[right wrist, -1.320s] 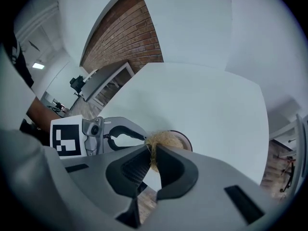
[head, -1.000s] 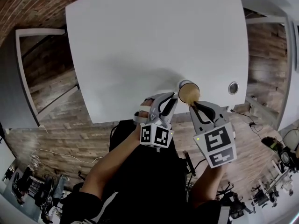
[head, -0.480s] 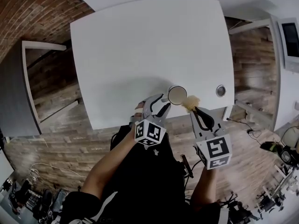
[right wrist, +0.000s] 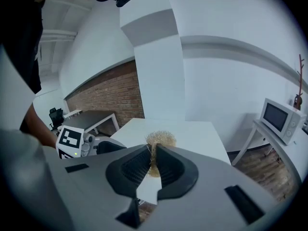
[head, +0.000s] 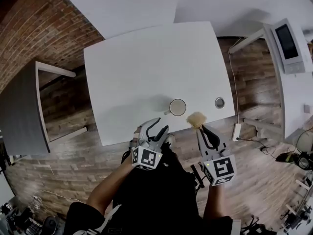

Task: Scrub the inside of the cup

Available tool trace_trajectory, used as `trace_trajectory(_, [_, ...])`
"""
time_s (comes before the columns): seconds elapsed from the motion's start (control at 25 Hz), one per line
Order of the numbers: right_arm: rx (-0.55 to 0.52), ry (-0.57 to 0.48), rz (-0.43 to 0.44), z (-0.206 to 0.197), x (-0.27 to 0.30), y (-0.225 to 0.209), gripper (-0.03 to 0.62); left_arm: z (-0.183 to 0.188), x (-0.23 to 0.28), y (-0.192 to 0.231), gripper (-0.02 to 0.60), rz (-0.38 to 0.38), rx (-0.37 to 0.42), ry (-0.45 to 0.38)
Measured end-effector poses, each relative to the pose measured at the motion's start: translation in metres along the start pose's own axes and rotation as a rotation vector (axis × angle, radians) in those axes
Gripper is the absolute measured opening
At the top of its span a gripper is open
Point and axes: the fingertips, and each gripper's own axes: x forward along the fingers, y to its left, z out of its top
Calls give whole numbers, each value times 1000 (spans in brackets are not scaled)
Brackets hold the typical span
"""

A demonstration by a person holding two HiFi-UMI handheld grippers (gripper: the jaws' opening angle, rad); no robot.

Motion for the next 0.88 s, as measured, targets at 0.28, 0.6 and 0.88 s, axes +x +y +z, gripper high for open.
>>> trace_trajectory(0.28, [-76, -110, 46, 6, -38, 26, 26, 90, -61, 1, 3, 87, 69, -237])
trace_trajectory(0.6, [8, -254, 18, 21, -64, 42, 26, 124, -85, -3, 3, 52, -96, -341])
trace_trajectory(0.88, [106, -406, -47, 29, -77, 43, 26, 140, -95, 0, 3, 91, -182, -397])
